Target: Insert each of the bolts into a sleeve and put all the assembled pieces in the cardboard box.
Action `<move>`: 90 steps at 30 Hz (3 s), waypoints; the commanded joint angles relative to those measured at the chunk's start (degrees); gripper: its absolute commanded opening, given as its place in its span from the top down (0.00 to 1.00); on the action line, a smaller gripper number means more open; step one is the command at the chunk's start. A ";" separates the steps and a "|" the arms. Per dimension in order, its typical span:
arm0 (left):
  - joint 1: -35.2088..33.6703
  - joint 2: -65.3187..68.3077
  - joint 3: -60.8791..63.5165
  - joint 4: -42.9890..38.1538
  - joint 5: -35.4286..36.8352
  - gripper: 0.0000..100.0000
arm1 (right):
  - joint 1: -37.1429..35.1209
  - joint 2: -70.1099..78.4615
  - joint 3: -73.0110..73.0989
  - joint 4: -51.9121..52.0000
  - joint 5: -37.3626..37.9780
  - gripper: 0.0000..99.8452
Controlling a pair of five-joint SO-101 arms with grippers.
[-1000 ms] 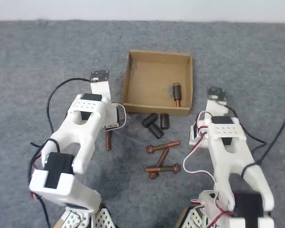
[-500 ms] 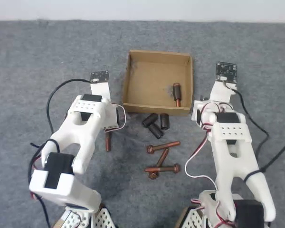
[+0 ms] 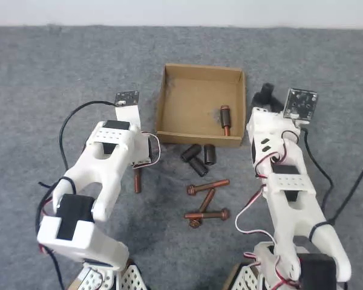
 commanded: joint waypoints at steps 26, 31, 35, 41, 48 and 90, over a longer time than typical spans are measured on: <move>-0.26 -3.52 -0.75 -1.49 -0.70 0.99 | -12.79 33.80 8.70 -63.43 0.70 0.99; -0.26 -3.52 -0.75 -1.49 -0.70 0.99 | -16.92 33.80 17.14 -71.69 0.70 0.99; -0.26 -3.52 -0.75 -1.49 -0.70 0.99 | -20.44 34.15 22.68 -77.93 0.70 0.99; -0.26 -3.69 -0.48 -1.49 -0.70 0.99 | -28.00 34.07 28.22 -79.69 0.70 0.99; -0.26 -3.69 -0.48 -1.49 -0.70 0.99 | -31.52 34.24 30.33 -79.69 0.70 0.99; 1.23 -45.54 2.51 -4.31 -0.35 0.99 | -37.58 34.33 29.36 -68.62 0.62 0.99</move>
